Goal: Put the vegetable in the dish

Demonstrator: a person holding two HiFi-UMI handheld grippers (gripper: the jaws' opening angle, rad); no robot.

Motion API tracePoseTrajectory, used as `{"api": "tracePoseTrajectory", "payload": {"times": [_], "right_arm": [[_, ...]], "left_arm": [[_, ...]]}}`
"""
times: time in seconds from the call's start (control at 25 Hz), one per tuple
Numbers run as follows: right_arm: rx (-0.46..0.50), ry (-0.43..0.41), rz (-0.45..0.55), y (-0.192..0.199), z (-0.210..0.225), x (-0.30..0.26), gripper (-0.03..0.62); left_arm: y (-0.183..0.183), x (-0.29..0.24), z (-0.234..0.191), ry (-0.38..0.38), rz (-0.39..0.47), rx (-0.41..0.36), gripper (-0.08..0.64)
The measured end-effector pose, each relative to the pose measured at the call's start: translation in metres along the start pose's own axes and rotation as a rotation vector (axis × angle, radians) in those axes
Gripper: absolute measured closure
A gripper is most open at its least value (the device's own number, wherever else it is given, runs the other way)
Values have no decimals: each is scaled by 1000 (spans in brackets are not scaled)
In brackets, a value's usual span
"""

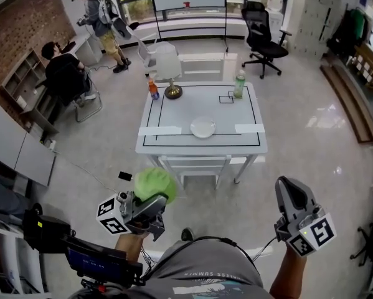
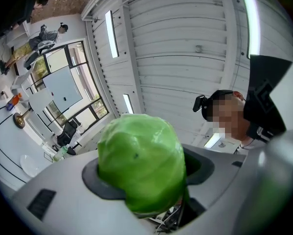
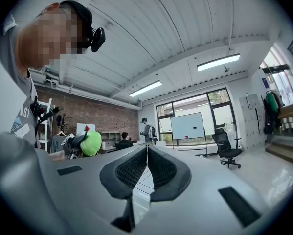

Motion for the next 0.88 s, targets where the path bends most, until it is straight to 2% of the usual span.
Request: {"api": "tracePoseTrajectory", "payload": {"times": [0.32,0.56,0.76,0.88], "right_arm": [[29,41,-10,4,-1,-37,584],[28,18,-26,9,-18,-59,584],[31,51,-53,4,4,-49,584],[29,32,-50,2,15,-53,584]], "left_arm": [[-25,7,-35,30,-15,23,256],[-38,18,-50,42,-5,40,256],[-43,22,-55,22,51,77,256],[-36,17,-61,8,64,106,258]]}}
Point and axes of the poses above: the fingertips, and each gripper's own axes: x backward along the fingers, z to its right, y out of its underside, the point moved 1 cm from there along x, backward along the fingers, and after that the axes turned 10 degrees about -y, right-handed, at the moved point
